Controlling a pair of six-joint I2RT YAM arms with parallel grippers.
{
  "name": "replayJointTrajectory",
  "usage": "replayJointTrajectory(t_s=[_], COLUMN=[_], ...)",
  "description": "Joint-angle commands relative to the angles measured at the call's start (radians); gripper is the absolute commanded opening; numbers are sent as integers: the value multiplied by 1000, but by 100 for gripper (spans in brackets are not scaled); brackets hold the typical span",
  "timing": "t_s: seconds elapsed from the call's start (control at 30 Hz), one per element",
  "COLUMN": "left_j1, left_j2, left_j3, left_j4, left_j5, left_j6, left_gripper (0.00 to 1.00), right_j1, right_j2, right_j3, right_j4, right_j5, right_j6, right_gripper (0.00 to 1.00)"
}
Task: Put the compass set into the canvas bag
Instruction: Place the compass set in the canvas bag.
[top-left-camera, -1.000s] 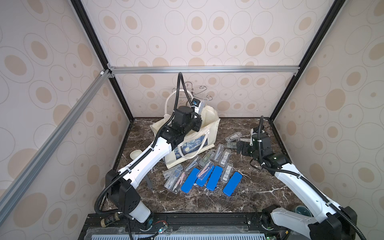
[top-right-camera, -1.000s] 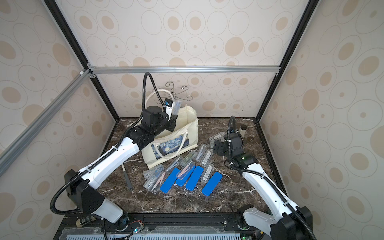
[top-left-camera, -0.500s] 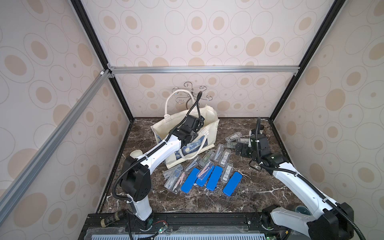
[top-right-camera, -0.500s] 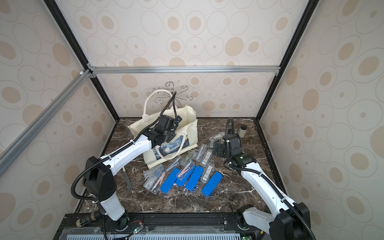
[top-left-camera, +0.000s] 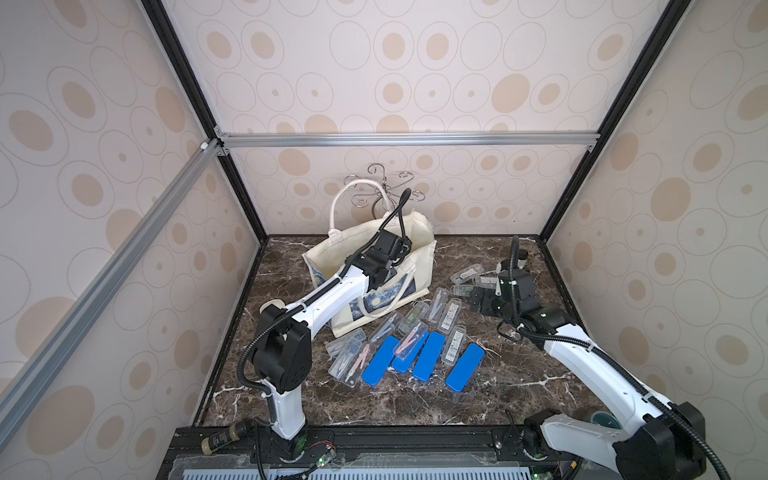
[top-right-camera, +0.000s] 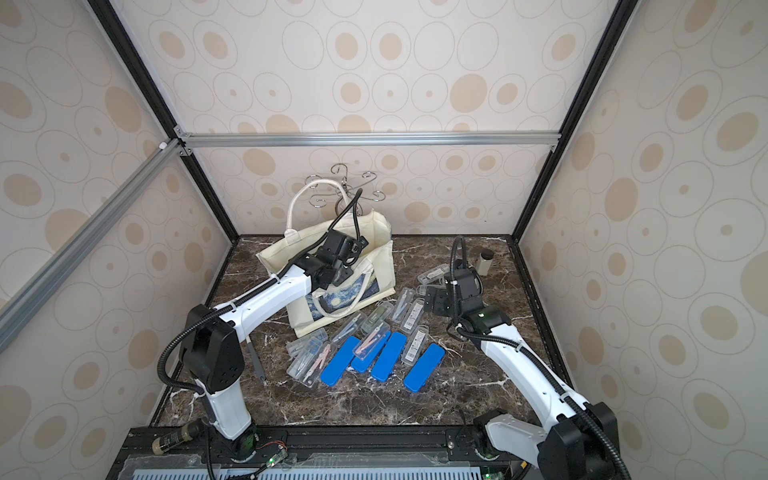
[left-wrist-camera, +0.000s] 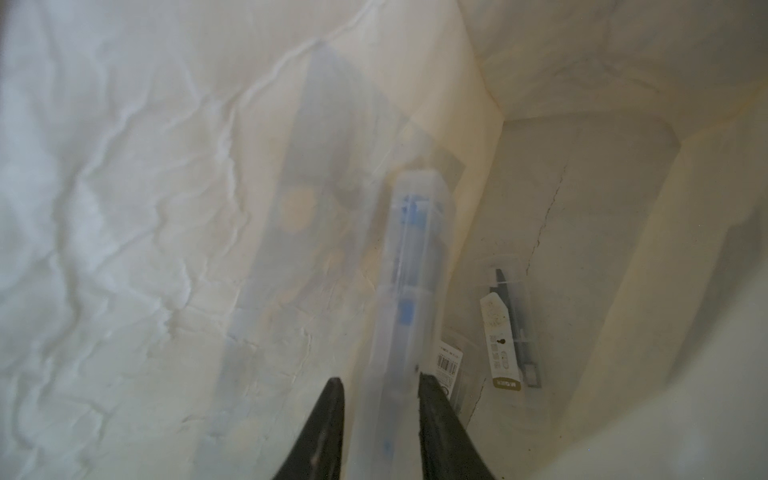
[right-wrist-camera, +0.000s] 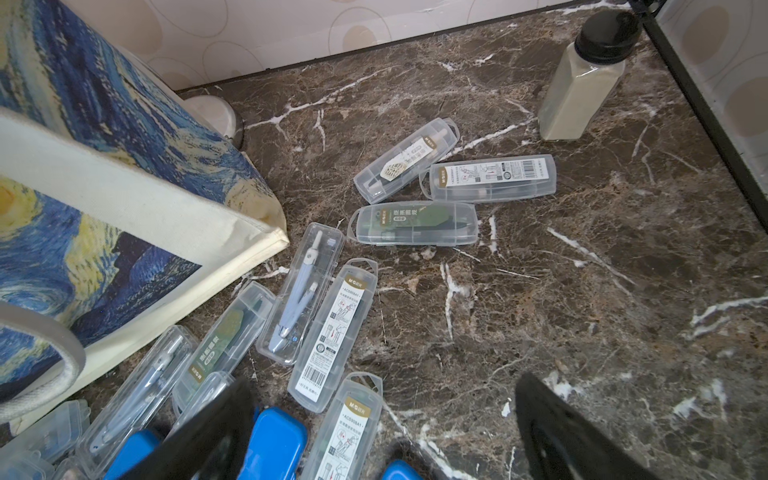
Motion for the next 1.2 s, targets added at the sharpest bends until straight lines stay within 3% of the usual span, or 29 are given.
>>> replayJointTrajectory(t_s=[0.0, 0.37, 0.6, 0.73, 0.87, 1.0, 1.17], left_j1=[10, 9, 9, 9, 4, -29, -126], left_j2=[-20, -94, -215, -306, -383, -421, -444], left_j3=[6, -33, -49, -85, -136, -193, -275], left_j4=[-14, 71, 161, 229, 295, 361, 439], left_j5=[-1, 19, 146, 294, 509, 647, 621], left_j6=[14, -15, -103, -165, -235, -321, -376], left_gripper=[36, 39, 46, 59, 83, 100, 100], right_j1=[-8, -9, -8, -9, -11, -13, -14], right_j2=[9, 22, 27, 45, 79, 107, 117], right_j3=[-17, -6, -10, -8, 0, 0, -20], right_j4=[-2, -24, -42, -48, -67, -95, -134], right_j5=[-4, -8, -7, -12, -15, -30, -60], right_j6=[10, 10, 3, 1, -5, -3, -2], right_gripper=[100, 100, 100, 100, 100, 100, 100])
